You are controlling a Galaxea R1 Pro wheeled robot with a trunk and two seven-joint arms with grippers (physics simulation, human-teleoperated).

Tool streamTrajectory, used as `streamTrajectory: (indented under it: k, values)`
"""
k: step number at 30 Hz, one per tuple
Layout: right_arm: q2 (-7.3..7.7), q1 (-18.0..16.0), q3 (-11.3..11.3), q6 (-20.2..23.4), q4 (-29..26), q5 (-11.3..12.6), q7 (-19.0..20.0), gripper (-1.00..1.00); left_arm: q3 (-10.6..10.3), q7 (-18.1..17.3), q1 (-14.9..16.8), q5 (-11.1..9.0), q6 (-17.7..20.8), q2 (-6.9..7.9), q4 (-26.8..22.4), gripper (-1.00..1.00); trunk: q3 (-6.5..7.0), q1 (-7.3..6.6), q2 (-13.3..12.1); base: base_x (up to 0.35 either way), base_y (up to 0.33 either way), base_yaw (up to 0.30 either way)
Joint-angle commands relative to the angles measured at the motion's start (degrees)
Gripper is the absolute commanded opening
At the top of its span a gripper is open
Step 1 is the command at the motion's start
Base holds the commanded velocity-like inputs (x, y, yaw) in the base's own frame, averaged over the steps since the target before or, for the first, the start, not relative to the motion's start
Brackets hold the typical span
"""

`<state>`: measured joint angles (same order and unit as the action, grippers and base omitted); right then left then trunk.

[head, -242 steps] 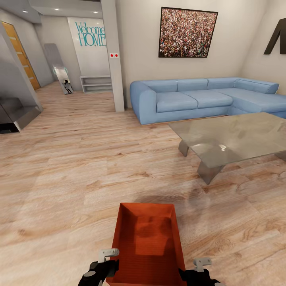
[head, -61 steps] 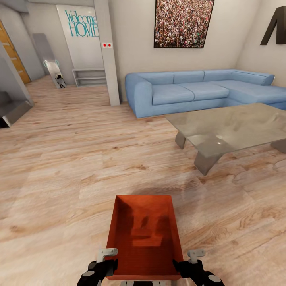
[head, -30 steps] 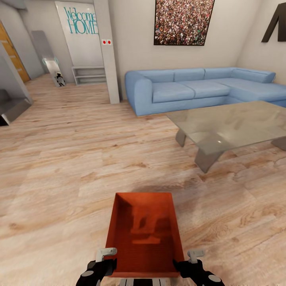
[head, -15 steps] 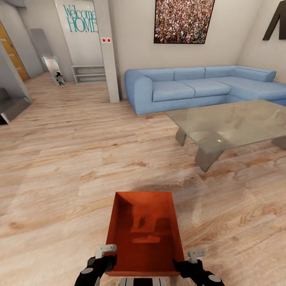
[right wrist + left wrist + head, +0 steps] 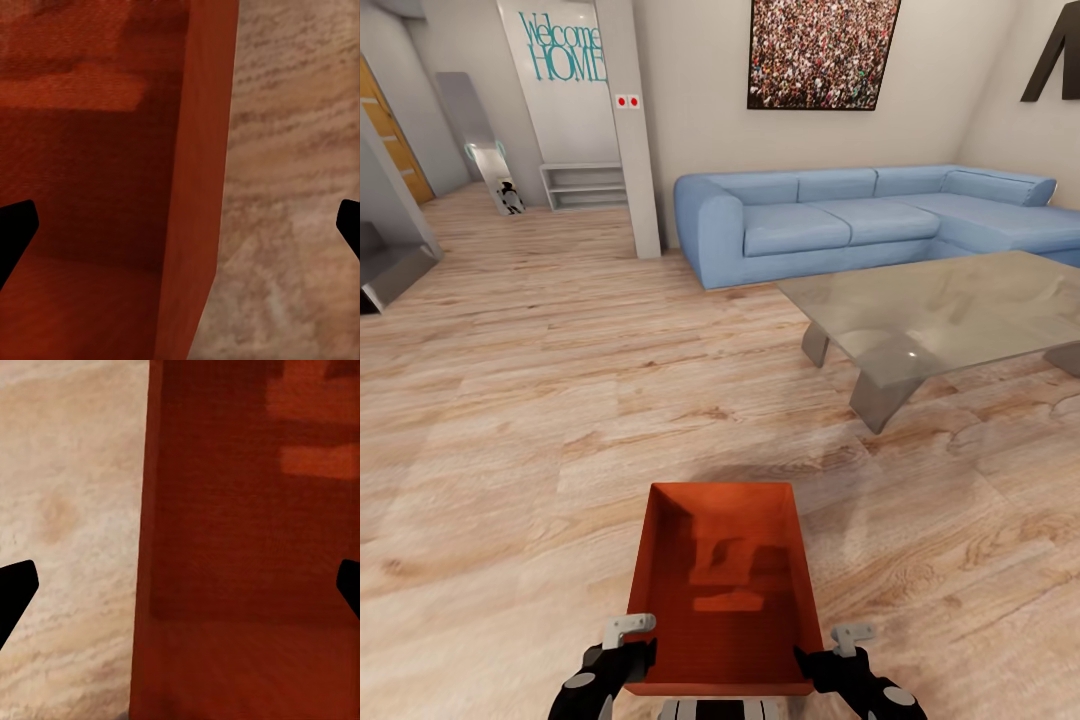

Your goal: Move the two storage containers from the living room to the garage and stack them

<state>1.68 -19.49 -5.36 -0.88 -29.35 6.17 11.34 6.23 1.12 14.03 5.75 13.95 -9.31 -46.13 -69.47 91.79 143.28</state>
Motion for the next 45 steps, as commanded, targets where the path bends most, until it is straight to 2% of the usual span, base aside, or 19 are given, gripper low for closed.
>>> streamTrajectory:
  k: [1,13,17,18,19,45]
  values:
    - [0.07,-0.03,-0.36,-0.09,0.01,0.6,0.0,1.0,0.19,-0.13,0.01,0.58,0.29,-0.06,-0.1,1.0,-0.04,-0.01,0.02,0.0,0.0,0.0]
    - [0.07,-0.03,-0.36,-0.09,0.0,0.6,0.0,1.0,0.19,-0.49,0.01,0.73,0.38,0.17,-0.1,1.0,-0.04,-0.01,0.02,0.0,0.0,0.0]
    - [0.07,-0.03,-0.36,-0.09,0.0,0.6,0.0,1.0,0.19,-0.43,0.03,0.75,0.38,0.65,-0.1,1.0,-0.04,-0.01,0.02,0.0,0.0,0.0]
    - [0.07,-0.03,-0.36,-0.09,0.0,0.6,0.0,1.0,0.19,-0.43,0.03,0.75,0.38,0.84,-0.1,-1.0,-0.04,-0.01,0.02,0.0,0.0,0.0]
    - [0.07,-0.03,-0.36,-0.09,0.0,0.6,0.0,-1.0,0.2,-0.42,0.02,0.76,0.38,1.03,-0.1,-1.0,-0.04,-0.01,0.02,0.0,0.0,0.0]
    - [0.07,-0.03,-0.36,-0.09,0.07,0.42,0.0,-1.0,0.26,-0.42,0.02,0.67,0.29,1.14,-0.1,-1.0,-0.04,-0.01,0.02,0.0,0.0,0.0]
